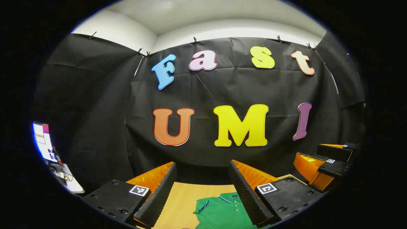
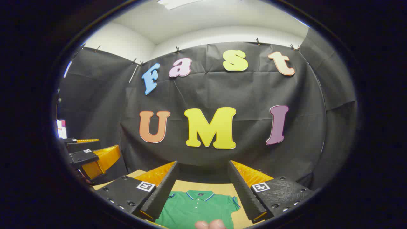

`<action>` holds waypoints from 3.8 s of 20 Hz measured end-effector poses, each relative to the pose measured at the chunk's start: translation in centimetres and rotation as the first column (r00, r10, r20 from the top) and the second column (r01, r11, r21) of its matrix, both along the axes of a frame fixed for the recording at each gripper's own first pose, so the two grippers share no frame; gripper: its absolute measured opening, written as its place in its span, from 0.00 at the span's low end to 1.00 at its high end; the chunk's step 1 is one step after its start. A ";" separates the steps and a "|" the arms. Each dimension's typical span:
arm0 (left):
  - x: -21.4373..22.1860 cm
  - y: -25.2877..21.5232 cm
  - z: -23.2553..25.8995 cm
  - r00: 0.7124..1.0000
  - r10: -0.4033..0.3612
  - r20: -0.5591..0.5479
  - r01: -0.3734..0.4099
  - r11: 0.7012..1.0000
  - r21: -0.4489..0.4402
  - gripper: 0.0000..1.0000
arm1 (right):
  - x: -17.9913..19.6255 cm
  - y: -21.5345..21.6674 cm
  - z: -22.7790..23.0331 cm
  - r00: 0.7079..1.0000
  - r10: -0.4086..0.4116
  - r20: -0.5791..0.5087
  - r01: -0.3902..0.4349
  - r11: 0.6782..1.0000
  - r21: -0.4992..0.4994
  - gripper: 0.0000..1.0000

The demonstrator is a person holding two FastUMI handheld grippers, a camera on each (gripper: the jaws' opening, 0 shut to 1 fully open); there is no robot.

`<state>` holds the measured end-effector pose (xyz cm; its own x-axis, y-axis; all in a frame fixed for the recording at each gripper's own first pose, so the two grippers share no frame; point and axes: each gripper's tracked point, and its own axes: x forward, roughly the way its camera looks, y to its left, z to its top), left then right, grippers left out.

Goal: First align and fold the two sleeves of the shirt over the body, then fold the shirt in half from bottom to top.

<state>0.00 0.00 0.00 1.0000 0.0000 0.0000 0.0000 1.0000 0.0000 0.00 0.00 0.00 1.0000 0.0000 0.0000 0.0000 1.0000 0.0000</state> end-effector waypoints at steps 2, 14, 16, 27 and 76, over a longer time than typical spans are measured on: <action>0.2 -0.2 0.1 1.000 -0.003 0.003 0.003 1.000 -0.007 1.00 | 0.2 0.0 0.2 1.000 0.011 -0.001 -0.011 1.000 0.010 0.96; 1.1 -0.6 0.1 1.000 -0.003 0.009 0.003 1.000 -0.005 1.00 | 1.0 -0.4 0.2 1.000 0.026 -0.007 -0.026 1.000 0.008 0.94; 1.4 -0.6 0.1 1.000 0.000 0.008 0.000 1.000 -0.007 1.00 | 1.1 -0.7 0.2 1.000 0.018 -0.009 -0.018 1.000 0.005 0.94; 1.9 -0.6 -0.5 1.000 -0.002 -0.005 0.002 1.000 -0.009 1.00 | 1.9 -1.5 -0.7 0.999 0.003 -0.038 -0.002 1.000 0.017 0.94; 6.4 -2.8 -5.6 0.980 0.105 -0.171 -0.096 0.994 0.060 1.00 | 16.5 -18.8 -45.2 0.607 0.015 -0.795 -0.023 1.000 0.001 0.61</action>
